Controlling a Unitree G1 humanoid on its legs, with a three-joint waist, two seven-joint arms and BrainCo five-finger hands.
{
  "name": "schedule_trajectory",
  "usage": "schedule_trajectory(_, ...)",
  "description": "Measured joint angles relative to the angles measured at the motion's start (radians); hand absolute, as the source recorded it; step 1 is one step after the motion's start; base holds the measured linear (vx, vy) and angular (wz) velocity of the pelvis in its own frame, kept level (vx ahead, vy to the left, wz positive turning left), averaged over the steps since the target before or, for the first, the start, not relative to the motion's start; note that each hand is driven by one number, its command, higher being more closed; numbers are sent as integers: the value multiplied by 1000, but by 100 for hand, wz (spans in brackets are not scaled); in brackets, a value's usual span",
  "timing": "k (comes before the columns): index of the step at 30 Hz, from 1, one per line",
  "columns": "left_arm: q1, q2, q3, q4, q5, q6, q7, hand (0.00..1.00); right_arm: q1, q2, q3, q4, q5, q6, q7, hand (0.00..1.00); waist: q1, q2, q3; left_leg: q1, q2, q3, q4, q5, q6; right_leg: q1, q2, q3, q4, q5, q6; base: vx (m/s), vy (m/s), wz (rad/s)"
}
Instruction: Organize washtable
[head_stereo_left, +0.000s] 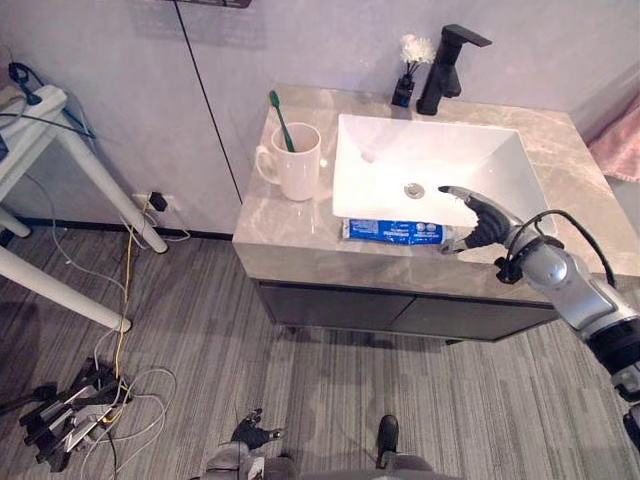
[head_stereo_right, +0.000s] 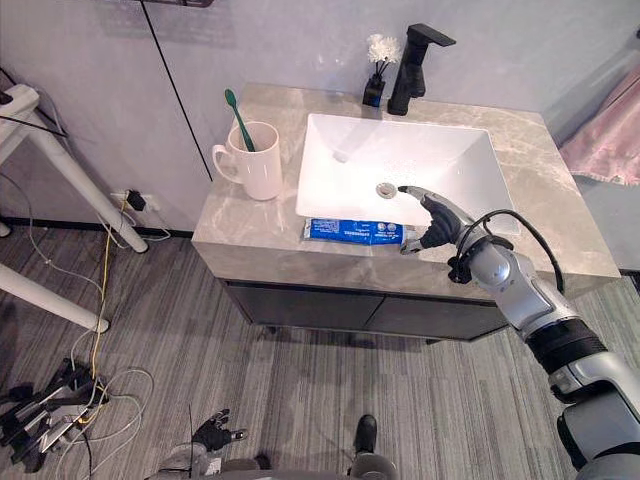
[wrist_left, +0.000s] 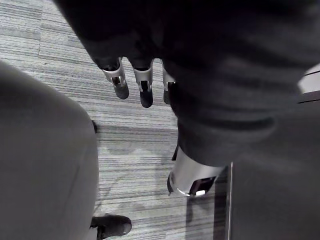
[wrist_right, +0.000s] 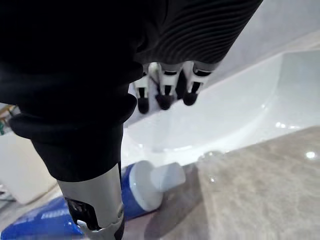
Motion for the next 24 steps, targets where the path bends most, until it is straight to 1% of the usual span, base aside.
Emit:
schedule_trajectory(8,-5,8,0,-8,-2,0,0,0,0,0,39,0,0,0,1,0,2,-15,12,-10,-1,-3,13,0,0,-2,-1,0,0,0,0,-40,-30,1)
schedule_trajectory(13,-5,8,0,-21,-2,1,0,0,0,0,48,0,0,0,1,0,16,-19,18,-14,0,-5,15,0,0,-4,-1,0,0,0,0,-29,-24,0)
schedule_trajectory(17,-5,12,1,-37,-14,0,0,0,-6,0,85,-4,0,1,1,0,29,-29,28,-17,0,-7,16,0,0,-4,-1,0,0,0,0,-44,-29,1)
schedule_trajectory(18,-5,13,1,-39,-19,0,0,0,-6,1,91,-8,0,1,2,0,30,-30,30,-21,0,-10,17,0,0,-6,-1,0,0,6,8,-47,-27,4)
schedule_trajectory(21,-5,15,1,-39,-23,0,0,0,-22,1,117,-10,0,2,2,0,29,-32,31,-23,0,-11,18,0,0,-9,-1,0,0,9,4,-23,-13,1)
schedule_trajectory(24,-5,19,1,-44,-32,0,0,0,-27,1,118,-24,0,2,3,0,31,-39,35,-26,0,-11,21,0,0,-12,-1,0,0,10,4,0,0,0)
